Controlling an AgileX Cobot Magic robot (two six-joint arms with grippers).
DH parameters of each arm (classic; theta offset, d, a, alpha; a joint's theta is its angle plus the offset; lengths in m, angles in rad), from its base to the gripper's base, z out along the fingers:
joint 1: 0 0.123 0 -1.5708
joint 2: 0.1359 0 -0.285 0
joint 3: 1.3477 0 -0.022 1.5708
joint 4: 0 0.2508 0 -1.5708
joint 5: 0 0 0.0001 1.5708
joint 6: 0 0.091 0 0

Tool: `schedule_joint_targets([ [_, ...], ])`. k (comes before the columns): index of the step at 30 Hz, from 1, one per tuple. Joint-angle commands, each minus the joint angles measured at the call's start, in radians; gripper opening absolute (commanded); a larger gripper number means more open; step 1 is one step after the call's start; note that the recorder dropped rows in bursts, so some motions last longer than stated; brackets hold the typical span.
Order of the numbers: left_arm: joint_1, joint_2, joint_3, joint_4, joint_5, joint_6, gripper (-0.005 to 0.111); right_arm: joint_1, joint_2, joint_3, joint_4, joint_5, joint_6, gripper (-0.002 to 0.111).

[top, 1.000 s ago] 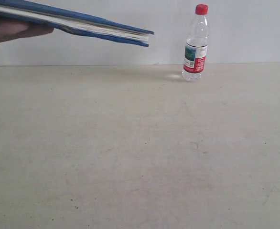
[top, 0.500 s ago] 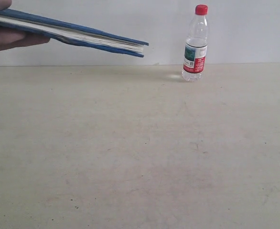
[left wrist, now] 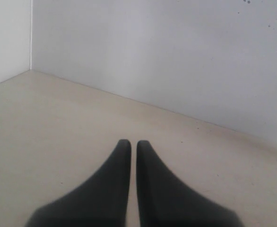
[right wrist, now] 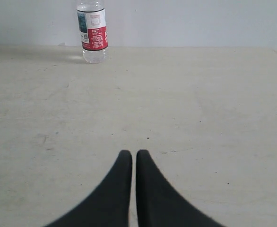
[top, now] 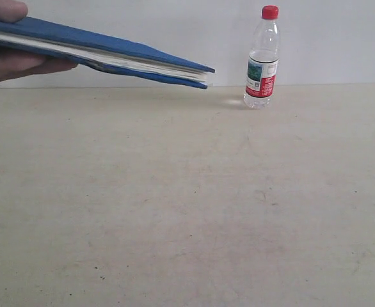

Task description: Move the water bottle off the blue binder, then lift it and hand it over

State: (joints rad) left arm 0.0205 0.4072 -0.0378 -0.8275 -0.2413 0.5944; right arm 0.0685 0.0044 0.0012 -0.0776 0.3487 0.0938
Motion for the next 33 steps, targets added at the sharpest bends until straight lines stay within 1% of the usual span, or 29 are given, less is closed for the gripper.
schedule_joint_targets([
  [1,-0.006,-0.005,0.004,0.006,-0.002,0.003,0.004,0.001,-0.004,-0.001,-0.006,-0.005,0.003,0.001],
  [3,-0.007,-0.005,0.004,0.006,-0.011,0.003,0.004,0.001,-0.004,-0.001,-0.006,-0.005,0.003,0.001],
  [5,-0.108,0.013,0.006,-0.013,-0.077,0.005,0.004,0.001,-0.004,-0.001,-0.002,-0.008,0.003,0.001],
  [6,-0.147,0.015,0.006,0.001,-0.082,0.005,0.004,0.001,-0.004,-0.001,0.005,-0.008,0.003,0.001],
  [8,-0.192,0.015,0.004,0.001,-0.082,0.005,0.004,0.001,-0.004,-0.001,0.005,-0.008,0.003,0.001],
  [9,-0.203,0.015,0.004,0.002,-0.072,0.005,0.004,0.001,-0.004,-0.001,0.005,-0.008,0.003,0.001],
  [12,-0.205,0.015,0.007,0.002,-0.074,0.049,0.004,0.001,-0.004,-0.001,0.005,-0.008,0.003,0.001],
  [14,-0.205,-0.008,0.007,0.002,-0.043,0.084,0.004,0.001,-0.004,-0.001,0.005,-0.008,0.003,0.001],
  [16,-0.162,-0.089,0.004,0.033,0.067,0.102,0.004,0.001,-0.004,-0.001,0.013,-0.008,0.003,0.001],
  [18,-0.1,-0.179,0.0,0.039,0.224,0.079,0.004,0.001,-0.004,-0.001,0.017,-0.008,0.003,0.001],
  [19,-0.031,-0.257,0.0,0.039,0.334,0.069,0.004,0.001,-0.004,-0.001,0.021,-0.008,0.003,0.001],
  [20,-0.005,-0.283,-0.002,0.036,0.366,0.069,0.004,0.001,-0.004,-0.001,0.021,-0.008,0.003,0.001],
  [21,0.046,-0.343,-0.006,0.024,0.428,0.071,0.004,0.001,-0.004,-0.001,0.021,-0.008,0.003,0.001],
  [22,0.061,-0.365,-0.011,0.024,0.445,0.081,0.004,0.001,-0.004,-0.001,0.021,-0.008,0.003,0.001],
  [23,0.077,-0.407,-0.019,0.024,0.449,0.134,0.004,0.001,-0.004,-0.001,0.021,-0.008,0.003,0.001],
  [24,0.077,-0.407,-0.021,0.024,0.438,0.153,0.004,0.001,-0.004,-0.001,0.021,-0.008,0.003,0.001],
  [25,0.075,-0.407,-0.035,0.024,0.392,0.189,0.004,0.001,-0.004,-0.001,0.021,-0.008,0.003,0.001],
  [28,0.075,-0.407,-0.101,0.024,0.375,0.191,0.004,0.001,-0.004,-0.001,0.021,-0.008,0.003,0.001],
  [31,0.075,-0.407,-0.163,0.037,0.435,0.181,0.004,0.001,-0.004,-0.001,0.021,-0.008,0.003,0.001],
  [32,0.075,-0.407,-0.179,0.113,0.45,0.113,0.004,0.001,-0.004,-0.001,0.021,-0.008,0.003,0.001],
  [33,0.075,-0.407,-0.179,0.206,0.456,-0.023,0.004,0.001,-0.004,-0.001,0.021,-0.008,0.003,0.001],
])
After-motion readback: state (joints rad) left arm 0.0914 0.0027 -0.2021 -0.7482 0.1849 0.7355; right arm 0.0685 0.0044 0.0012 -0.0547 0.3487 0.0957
